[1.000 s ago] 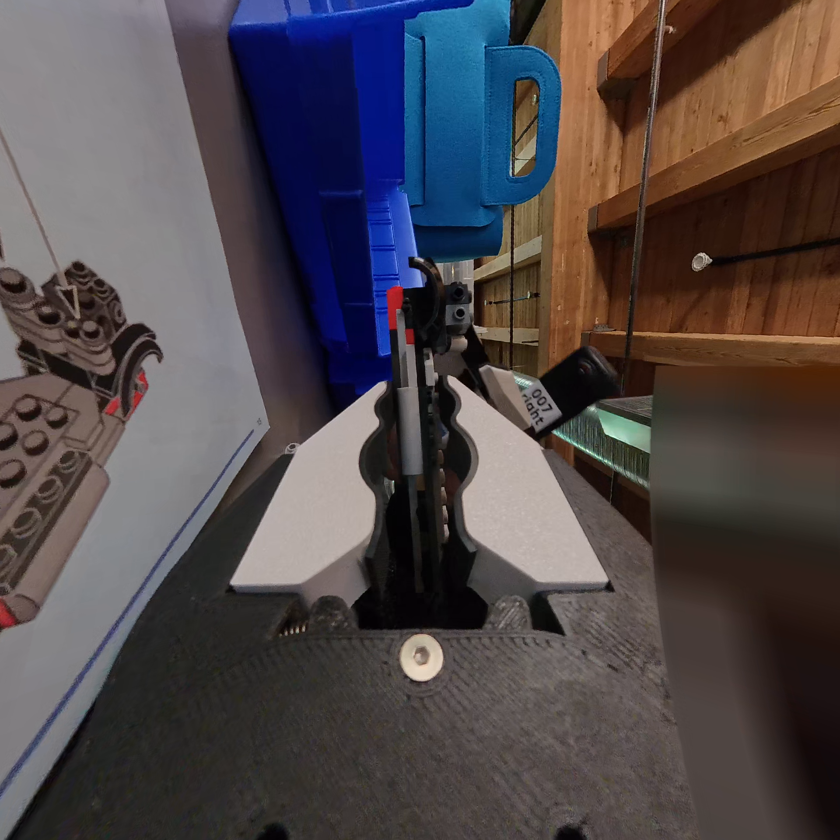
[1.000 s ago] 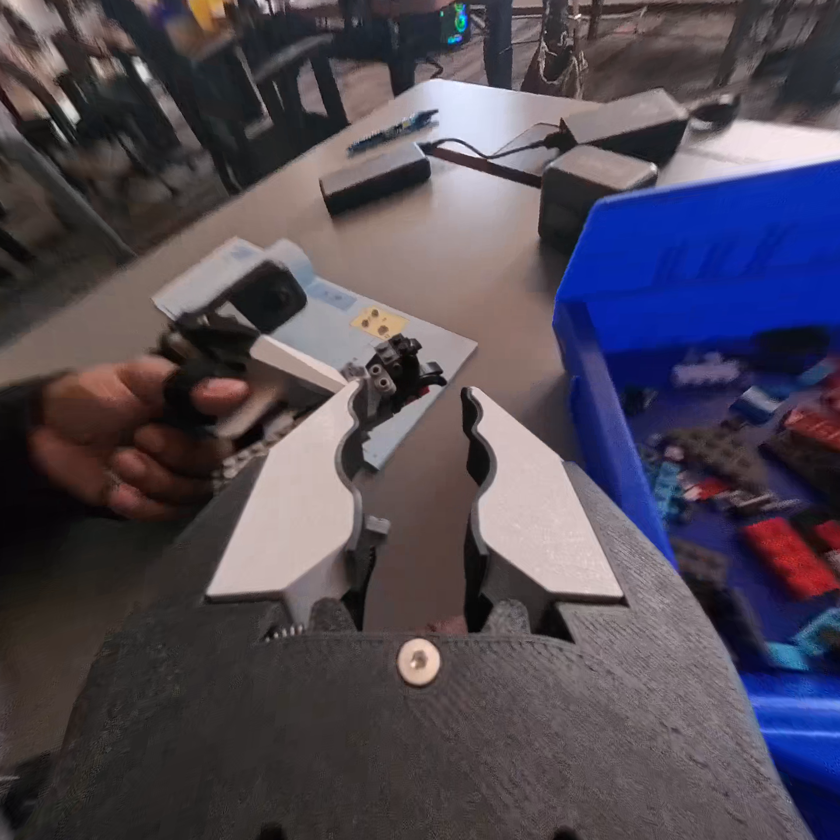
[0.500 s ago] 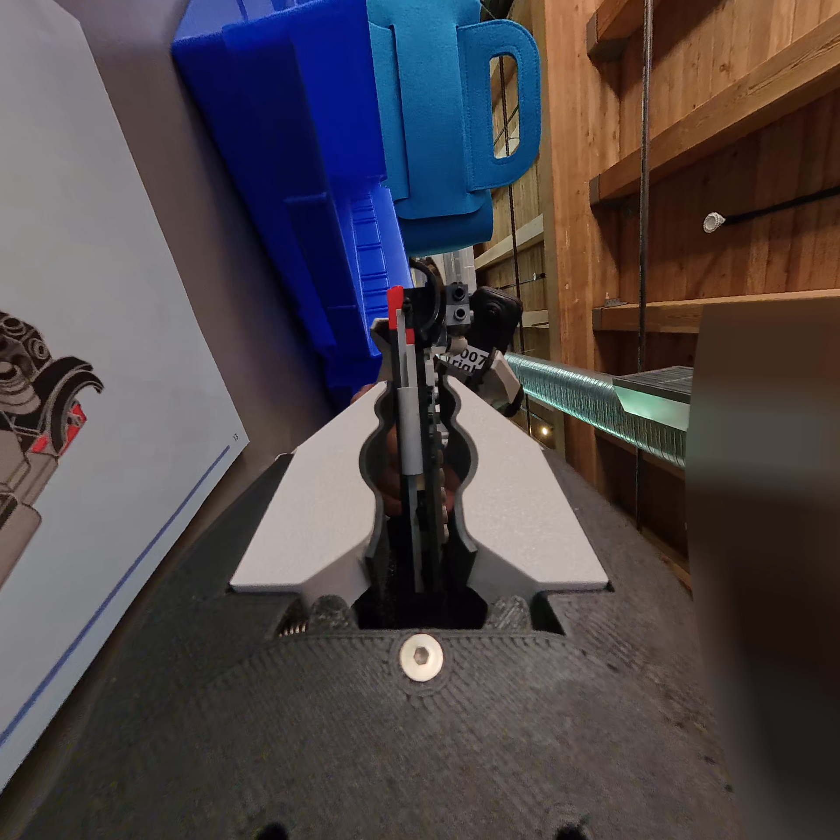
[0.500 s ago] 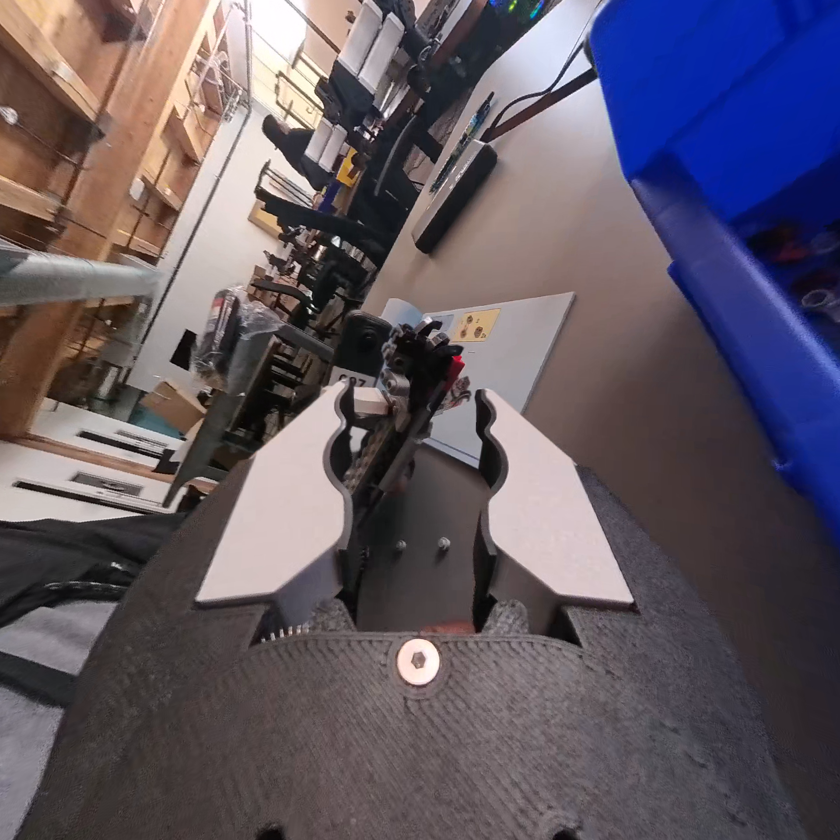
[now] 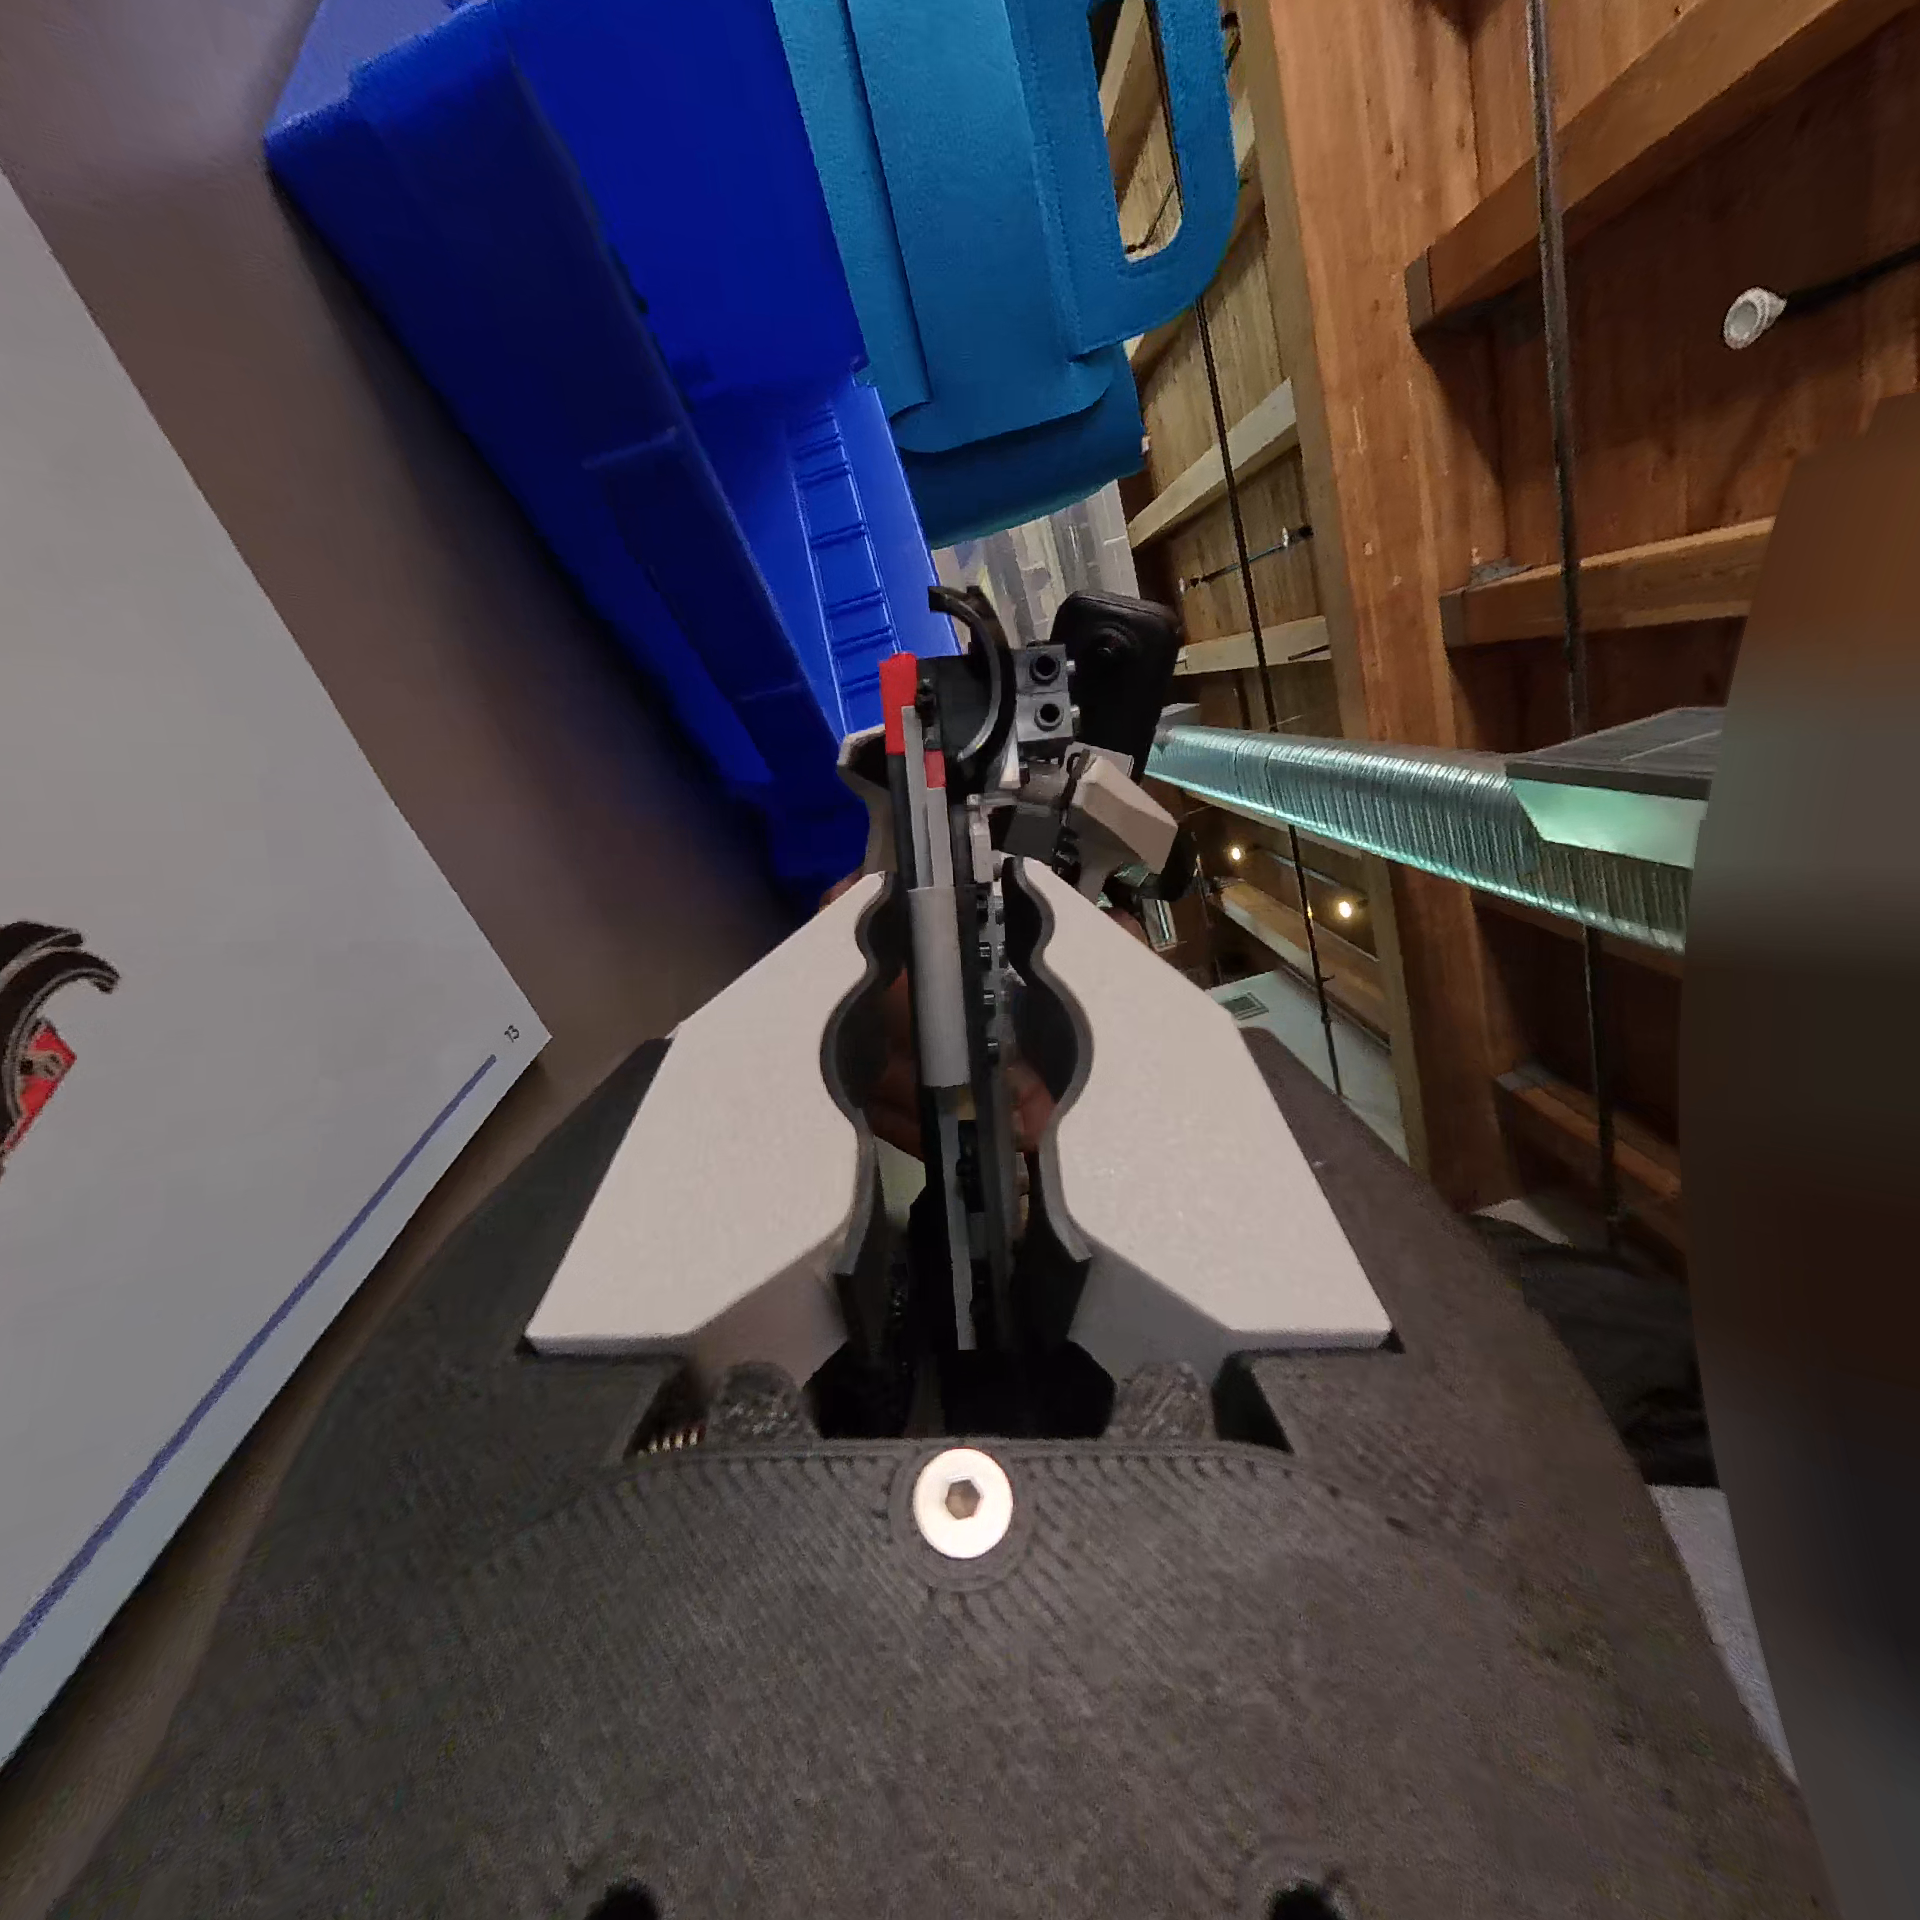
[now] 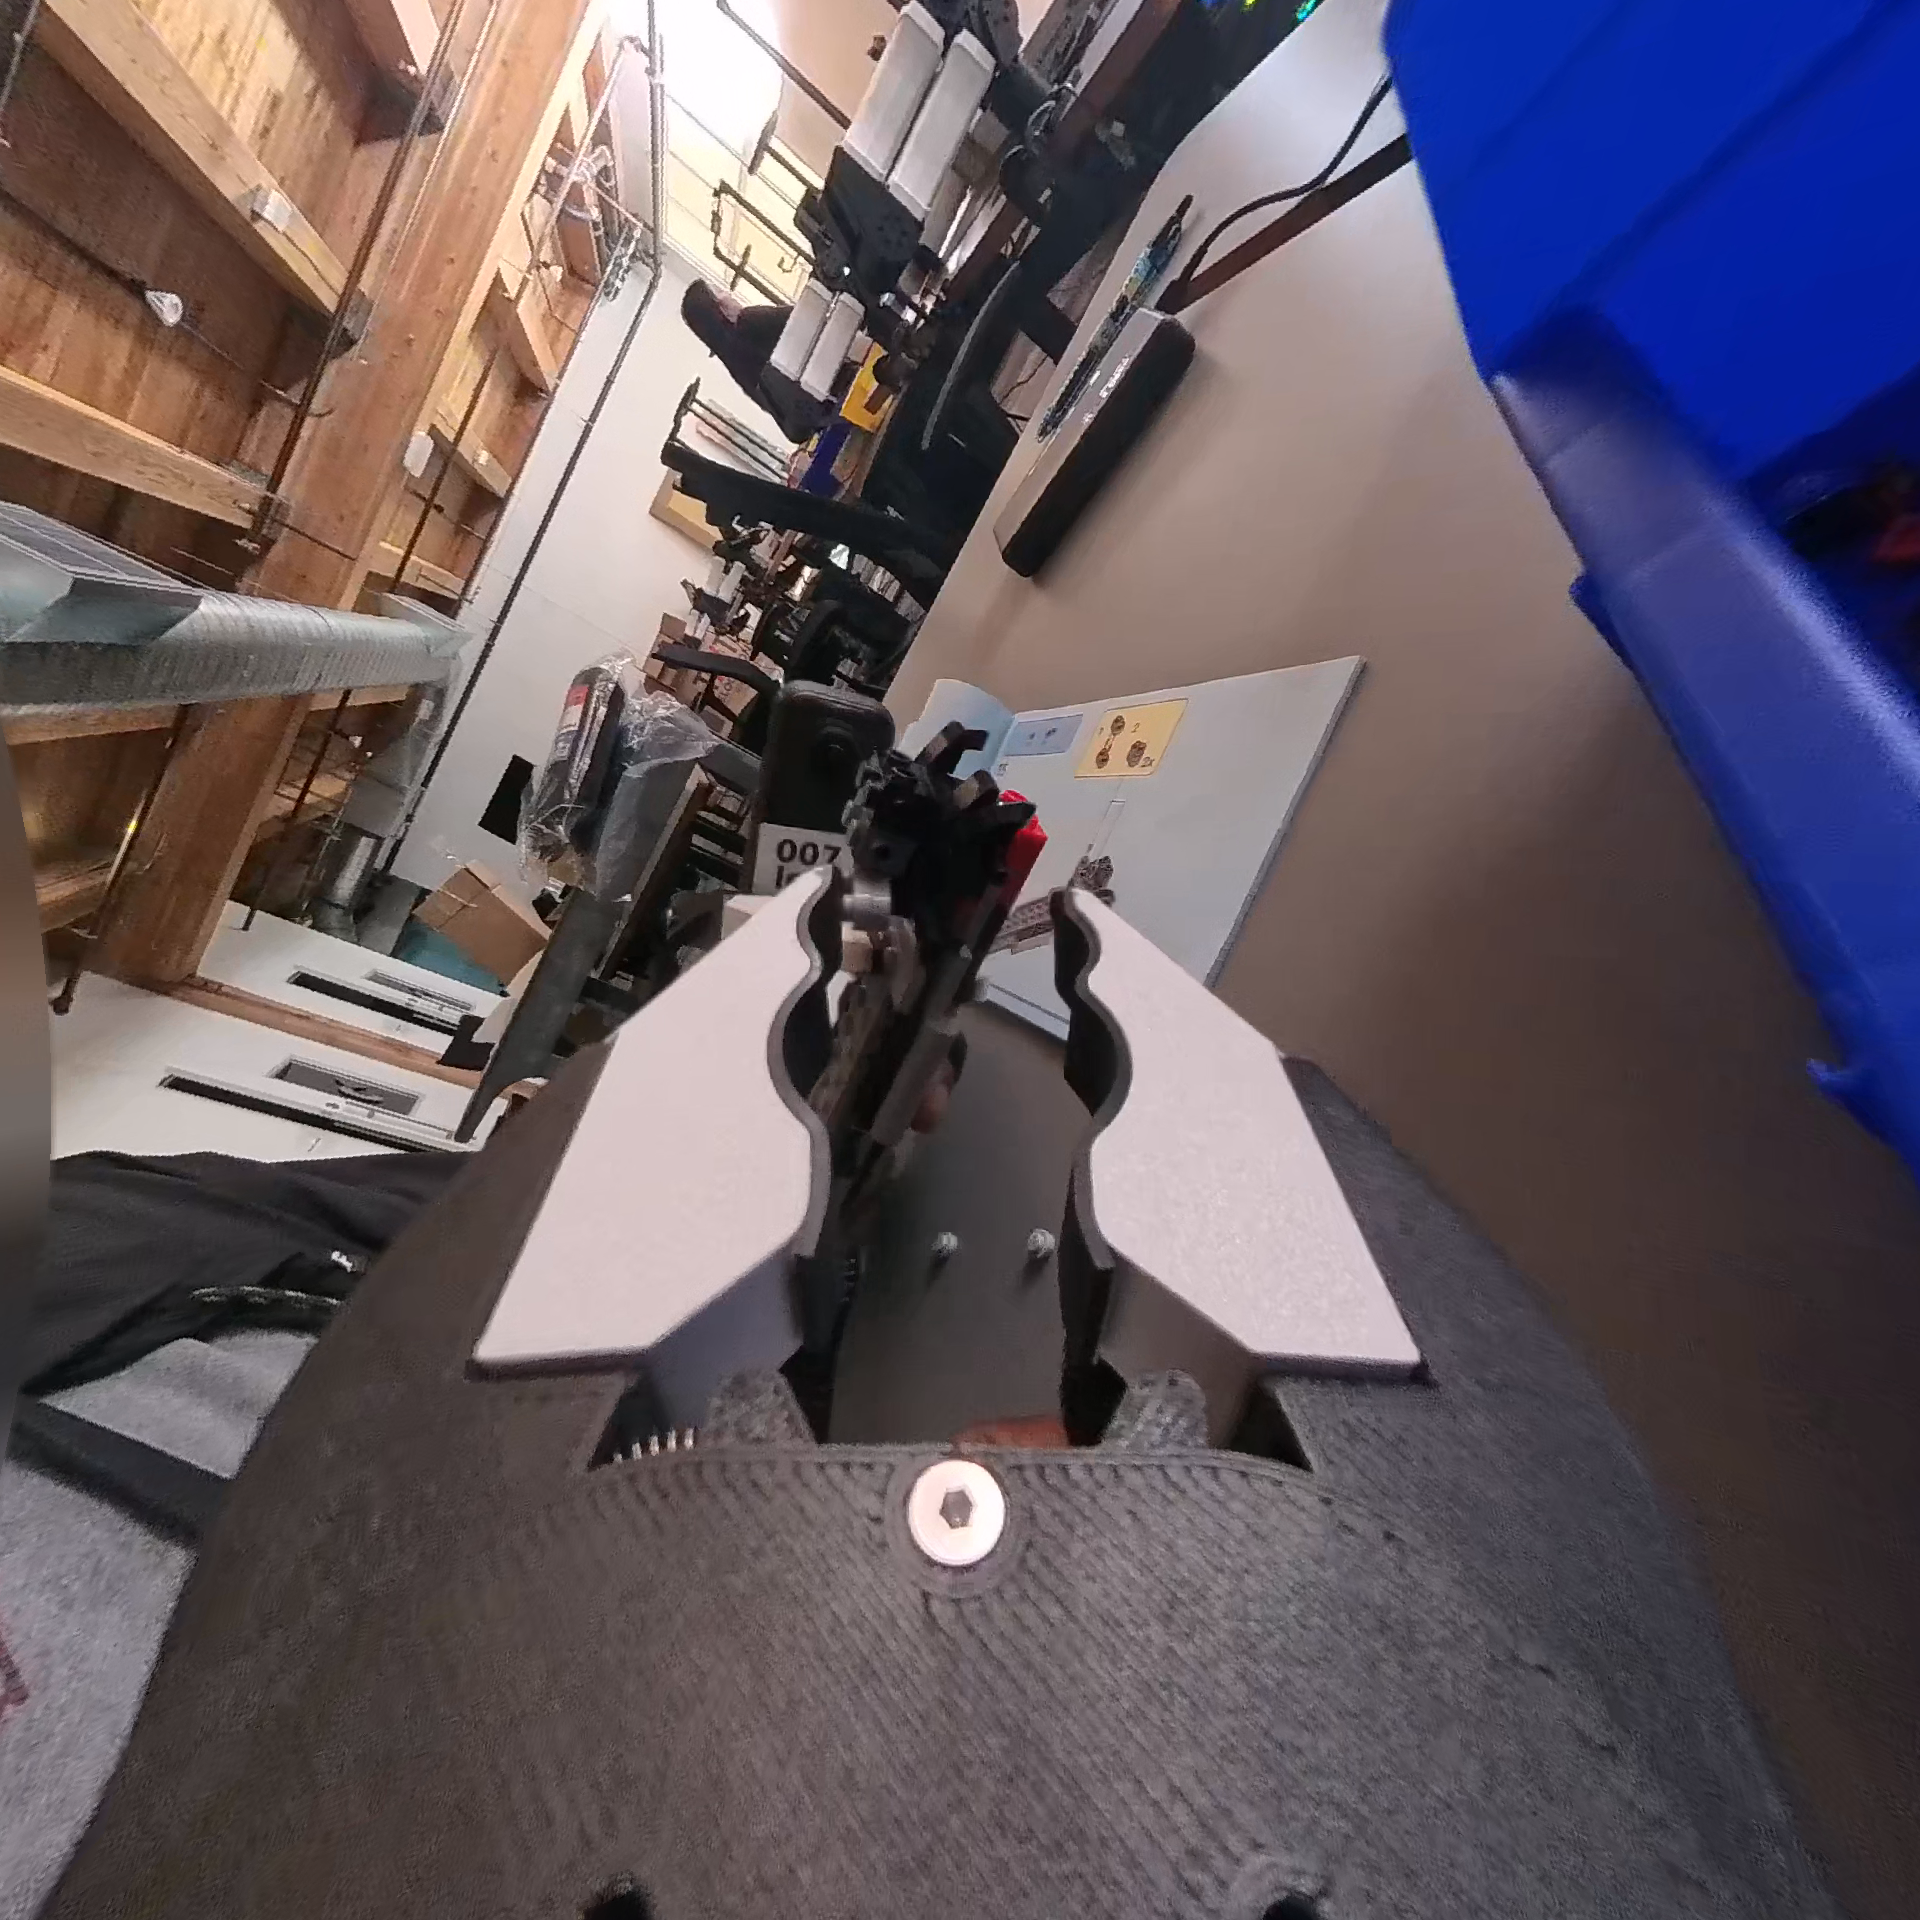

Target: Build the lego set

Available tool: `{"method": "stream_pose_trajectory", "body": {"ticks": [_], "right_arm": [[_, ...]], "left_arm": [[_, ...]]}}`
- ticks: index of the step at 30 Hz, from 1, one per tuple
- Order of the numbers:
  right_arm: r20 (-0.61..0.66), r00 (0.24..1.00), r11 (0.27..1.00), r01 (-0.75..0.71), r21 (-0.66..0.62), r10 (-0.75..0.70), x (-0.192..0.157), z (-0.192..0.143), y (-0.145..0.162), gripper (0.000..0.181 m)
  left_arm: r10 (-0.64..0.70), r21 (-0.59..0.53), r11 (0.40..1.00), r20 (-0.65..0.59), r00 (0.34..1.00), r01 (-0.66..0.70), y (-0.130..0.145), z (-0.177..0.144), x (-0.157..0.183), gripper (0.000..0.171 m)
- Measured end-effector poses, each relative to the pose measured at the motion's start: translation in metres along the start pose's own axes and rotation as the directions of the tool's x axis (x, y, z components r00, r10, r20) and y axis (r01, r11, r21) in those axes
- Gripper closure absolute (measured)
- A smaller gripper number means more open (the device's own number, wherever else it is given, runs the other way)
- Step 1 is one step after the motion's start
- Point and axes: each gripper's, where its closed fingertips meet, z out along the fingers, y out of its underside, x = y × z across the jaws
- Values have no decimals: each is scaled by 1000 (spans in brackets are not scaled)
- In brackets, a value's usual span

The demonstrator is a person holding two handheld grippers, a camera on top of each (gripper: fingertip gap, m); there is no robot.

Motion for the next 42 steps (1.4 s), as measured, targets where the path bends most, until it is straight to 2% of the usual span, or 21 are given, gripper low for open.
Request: {"method": "stream_pose_trajectory", "body": {"ticks": [5, 21, 36, 42], "right_arm": [[36, 999, 1000, 19, 19, -19, -6, 0, -2, 148], [98, 995, 999, 12, 47, -17, -15, -4, -5, 148], [135, 990, 998, -41, 41, 35, -19, -8, -6, 150], [113, 993, 999, -23, 32, 19, -18, -7, -4, 150]], "left_arm": [[54, -4, 999, -4, 999, -54, -1, 0, 3, 153], [228, -54, 972, 2, 974, -227, 3, 4, 9, 152], [304, -94, 949, -3, 953, -303, 6, 5, 11, 151], [299, -108, 949, 3, 954, -297, 7, 5, 10, 151]]}}
